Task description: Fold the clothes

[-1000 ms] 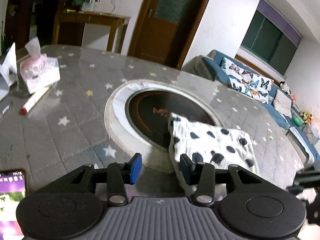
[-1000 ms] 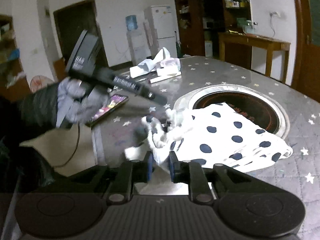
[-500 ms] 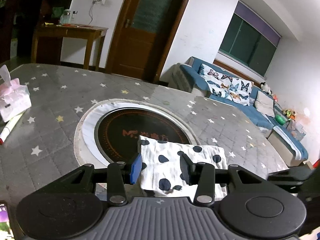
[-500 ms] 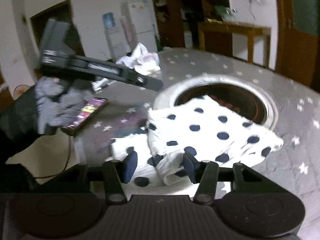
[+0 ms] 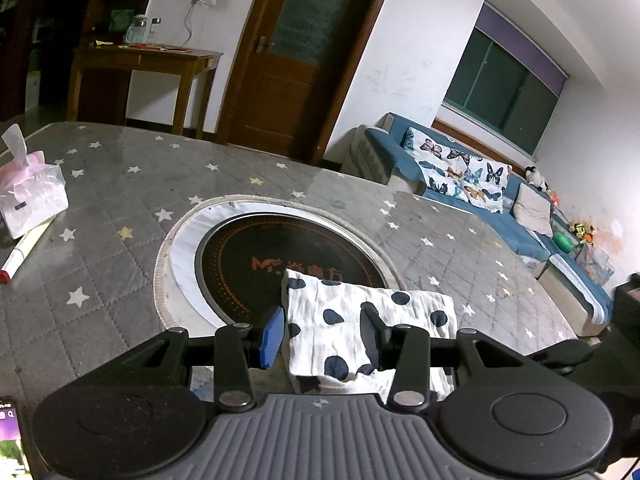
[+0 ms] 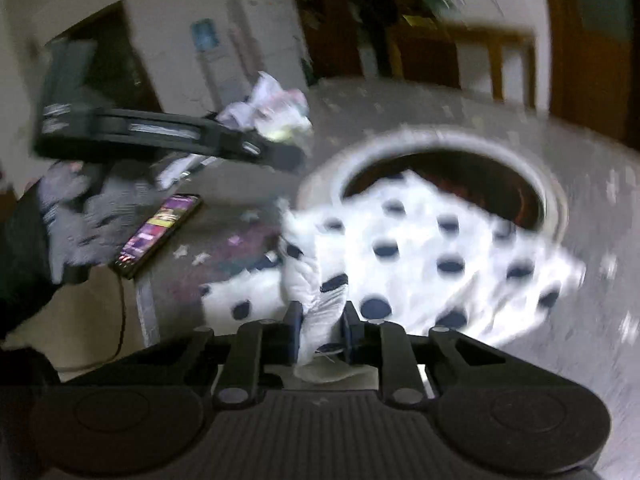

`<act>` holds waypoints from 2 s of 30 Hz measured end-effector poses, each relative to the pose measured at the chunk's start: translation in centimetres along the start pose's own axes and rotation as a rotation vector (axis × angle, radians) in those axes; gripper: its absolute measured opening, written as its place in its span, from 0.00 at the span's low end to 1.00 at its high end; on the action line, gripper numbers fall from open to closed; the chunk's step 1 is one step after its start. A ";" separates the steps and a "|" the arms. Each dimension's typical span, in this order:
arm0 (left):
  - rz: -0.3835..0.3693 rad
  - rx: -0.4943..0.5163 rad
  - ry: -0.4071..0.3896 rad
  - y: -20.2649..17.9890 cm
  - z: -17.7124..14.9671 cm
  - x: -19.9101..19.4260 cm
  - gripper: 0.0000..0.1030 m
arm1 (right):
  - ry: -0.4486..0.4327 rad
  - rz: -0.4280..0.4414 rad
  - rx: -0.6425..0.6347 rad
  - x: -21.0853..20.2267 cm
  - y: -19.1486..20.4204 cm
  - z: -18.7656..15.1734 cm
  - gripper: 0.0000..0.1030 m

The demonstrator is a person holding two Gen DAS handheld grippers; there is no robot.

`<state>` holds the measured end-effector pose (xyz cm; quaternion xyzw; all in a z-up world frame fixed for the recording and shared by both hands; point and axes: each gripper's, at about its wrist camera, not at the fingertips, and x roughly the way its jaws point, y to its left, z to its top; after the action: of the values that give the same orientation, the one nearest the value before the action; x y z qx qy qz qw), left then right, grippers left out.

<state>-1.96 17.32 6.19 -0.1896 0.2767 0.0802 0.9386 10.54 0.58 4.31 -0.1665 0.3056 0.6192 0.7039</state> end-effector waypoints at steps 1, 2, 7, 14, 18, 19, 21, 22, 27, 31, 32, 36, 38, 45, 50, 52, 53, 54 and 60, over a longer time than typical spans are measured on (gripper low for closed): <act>-0.001 0.002 -0.004 0.0 0.1 -0.1 0.45 | -0.023 -0.018 -0.067 -0.7 0.8 0.1 0.18; -0.002 0.004 -0.008 -0.1 0.2 -0.2 0.45 | -0.051 -0.055 -0.175 -1.5 2.0 0.1 0.18; -0.028 0.014 -0.027 -0.5 0.6 -0.7 0.46 | -0.041 -0.030 -0.498 -4.1 5.8 -1.4 0.18; -0.067 0.027 0.012 -1.4 0.1 0.2 0.46 | 0.047 0.029 -0.459 -4.3 6.7 -2.7 0.25; -0.104 0.042 0.063 -1.9 -1.1 1.3 0.44 | 0.016 0.033 -0.276 -4.2 4.9 -1.3 0.25; -0.114 0.045 0.077 -2.0 -1.4 1.5 0.44 | 0.010 0.031 -0.225 -4.1 4.4 -1.1 0.25; -0.136 0.043 0.102 -2.2 -2.1 1.8 0.38 | 0.005 0.031 -0.147 -3.7 3.5 -0.9 0.25; -0.147 0.046 0.114 -2.3 -2.5 1.8 0.37 | 0.005 0.028 -0.108 -3.3 3.0 -0.9 0.25; -0.184 0.060 0.144 -2.3 -3.9 1.2 0.28 | 0.043 0.047 -0.052 -2.1 2.4 -1.8 0.25; -0.156 -0.015 0.076 -0.4 -2.5 -0.4 0.28 | 0.034 0.032 -0.135 -2.3 3.7 -1.4 0.25; -0.144 -0.016 0.070 -0.1 -2.2 -0.6 0.28 | 0.035 0.040 -0.141 -2.1 3.9 -1.3 0.25; -0.131 -0.012 0.068 -0.1 -2.1 -1.0 0.28 | 0.055 0.024 -0.178 -0.3 4.5 -1.0 0.25; -0.131 -0.014 0.075 -0.3 -2.2 -0.9 0.28 | 0.076 0.045 -0.170 0.8 4.5 -1.1 0.23; -0.131 -0.010 0.065 -0.3 -1.8 -1.2 0.30 | 0.056 0.059 -0.169 0.1 4.4 -0.8 0.16; -0.151 0.001 0.056 -0.8 -1.5 -1.4 0.31 | 0.014 0.081 -0.185 -1.8 4.7 -0.1 0.16; -0.160 0.003 0.063 -1.1 -1.6 -1.2 0.31 | 0.023 0.097 -0.182 -1.7 4.7 -0.4 0.16; -0.165 0.005 0.071 -1.2 -1.7 -1.0 0.31 | 0.034 0.099 -0.174 -1.3 4.7 -0.8 0.16; -0.170 0.008 0.081 -1.4 -1.9 -0.7 0.31 | 0.045 0.103 -0.165 -0.9 4.6 -1.1 0.16; -0.190 0.020 0.109 -2.1 -2.3 0.2 0.31 | 0.037 0.128 -0.142 -0.6 4.4 -1.6 0.16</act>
<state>-2.43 14.50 4.97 -0.2096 0.3090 -0.0222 0.9274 5.88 -0.10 4.11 -0.2076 0.2838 0.6799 0.6435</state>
